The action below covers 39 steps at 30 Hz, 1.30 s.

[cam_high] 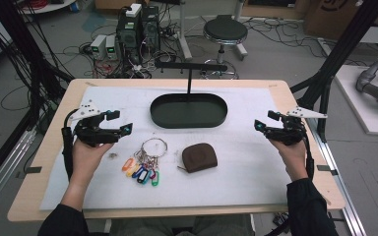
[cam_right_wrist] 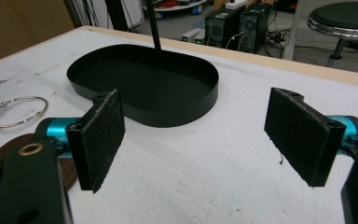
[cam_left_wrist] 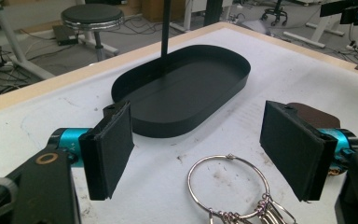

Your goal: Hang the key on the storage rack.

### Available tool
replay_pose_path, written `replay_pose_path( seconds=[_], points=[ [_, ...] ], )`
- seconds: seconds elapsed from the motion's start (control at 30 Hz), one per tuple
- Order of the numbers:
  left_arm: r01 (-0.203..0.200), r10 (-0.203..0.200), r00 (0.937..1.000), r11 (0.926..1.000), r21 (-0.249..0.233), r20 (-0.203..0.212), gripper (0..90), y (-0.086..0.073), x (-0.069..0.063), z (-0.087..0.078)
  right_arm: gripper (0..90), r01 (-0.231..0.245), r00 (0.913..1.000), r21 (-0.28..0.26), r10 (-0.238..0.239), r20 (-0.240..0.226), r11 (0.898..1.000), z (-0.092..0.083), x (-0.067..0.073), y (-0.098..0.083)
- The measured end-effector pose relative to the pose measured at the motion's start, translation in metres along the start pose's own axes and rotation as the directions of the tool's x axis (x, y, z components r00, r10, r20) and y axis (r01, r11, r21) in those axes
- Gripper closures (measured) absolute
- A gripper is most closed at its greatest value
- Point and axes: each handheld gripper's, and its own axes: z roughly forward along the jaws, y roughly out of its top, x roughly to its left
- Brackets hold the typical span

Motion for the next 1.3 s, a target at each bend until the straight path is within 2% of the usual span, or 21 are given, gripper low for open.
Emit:
replay_pose_path(
  seconds=[0.27, 0.37, 0.43, 0.53, 0.67, 0.73, 0.77, 0.87, 0.9, 0.93, 1.07, 1.13, 1.17, 1.2, 1.23, 1.3],
  points=[
    [0.031, -0.031, 0.9994, 0.9993, 0.021, 0.012, 25.8, -0.001, 0.000, 0.006, 20.6, 0.002, 1.0000, 0.005, -0.002, 0.002, 1.000, 0.001, 0.001, -0.001],
    [0.058, -0.058, 0.9982, 0.9975, 0.040, 0.014, 26.9, -0.002, 0.001, 0.010, 20.6, 0.003, 1.0000, 0.003, -0.003, 0.005, 1.000, 0.001, 0.001, -0.002],
    [0.071, -0.073, 0.9969, 0.9958, 0.057, 0.028, 28.3, -0.003, 0.001, 0.014, 20.6, 0.006, 0.9999, -0.003, -0.006, 0.010, 1.000, 0.000, 0.000, -0.002],
    [0.071, -0.075, 0.9964, 0.9929, 0.095, 0.040, 30.3, -0.005, 0.000, 0.021, 20.7, 0.005, 0.9999, -0.005, -0.005, 0.012, 1.000, -0.001, 0.001, -0.002],
    [0.073, -0.078, 0.9966, 0.9852, 0.155, 0.026, 35.7, -0.009, -0.003, 0.033, 20.7, 0.004, 0.9999, 0.002, -0.005, 0.013, 1.000, 0.000, 0.001, -0.002],
    [0.078, -0.082, 0.9966, 0.9770, 0.199, 0.012, 39.2, -0.012, -0.004, 0.041, 20.7, 0.008, 0.9999, 0.005, -0.008, 0.014, 1.000, 0.001, 0.001, -0.002],
    [0.079, -0.083, 0.9965, 0.9717, 0.222, 0.007, 42.8, -0.014, -0.005, 0.045, 20.7, 0.014, 0.9998, 0.003, -0.014, 0.015, 1.000, 0.001, 0.002, -0.002],
    [0.077, -0.083, 0.9966, 0.9537, 0.291, 0.005, 45.0, -0.020, -0.005, 0.057, 20.7, 0.014, 0.9998, 0.007, -0.014, 0.017, 1.000, 0.001, 0.002, -0.003],
    [0.091, -0.096, 0.9954, 0.9474, 0.307, 0.003, 45.4, -0.023, -0.004, 0.061, 20.7, 0.015, 0.9997, 0.006, -0.015, 0.017, 1.000, 0.001, 0.002, -0.003],
    [0.104, -0.108, 0.9941, 0.9395, 0.326, -0.006, 49.9, -0.026, -0.004, 0.064, 20.7, 0.010, 0.9998, 0.009, -0.010, 0.016, 1.000, 0.001, 0.001, -0.003],
    [0.127, -0.129, 0.9914, 0.9121, 0.390, -0.020, 55.0, -0.034, -0.004, 0.074, 20.7, 0.012, 0.9997, 0.008, -0.012, 0.021, 1.000, 0.001, 0.000, -0.004],
    [0.139, -0.136, 0.9900, 0.9049, 0.402, -0.035, 55.4, -0.036, -0.005, 0.077, 20.7, 0.010, 0.9998, 0.010, -0.010, 0.020, 1.000, 0.001, 0.000, -0.004],
    [0.146, -0.142, 0.9891, 0.8983, 0.414, -0.040, 57.2, -0.037, -0.005, 0.078, 20.7, 0.008, 0.9998, 0.012, -0.008, 0.020, 1.000, 0.001, -0.001, -0.005],
    [0.152, -0.146, 0.9882, 0.8963, 0.417, -0.046, 58.4, -0.038, -0.006, 0.079, 20.7, 0.007, 0.9997, 0.012, -0.008, 0.021, 1.000, 0.001, -0.001, -0.005],
    [0.151, -0.142, 0.9884, 0.8913, 0.427, -0.054, 58.5, -0.038, -0.006, 0.080, 20.7, 0.008, 0.9997, 0.011, -0.008, 0.021, 1.000, 0.002, -0.001, -0.005],
    [0.148, -0.133, 0.9890, 0.8864, 0.439, -0.065, 59.2, -0.040, -0.006, 0.081, 20.7, 0.006, 0.9998, 0.011, -0.006, 0.021, 1.000, 0.002, -0.001, -0.005]
  ],
)
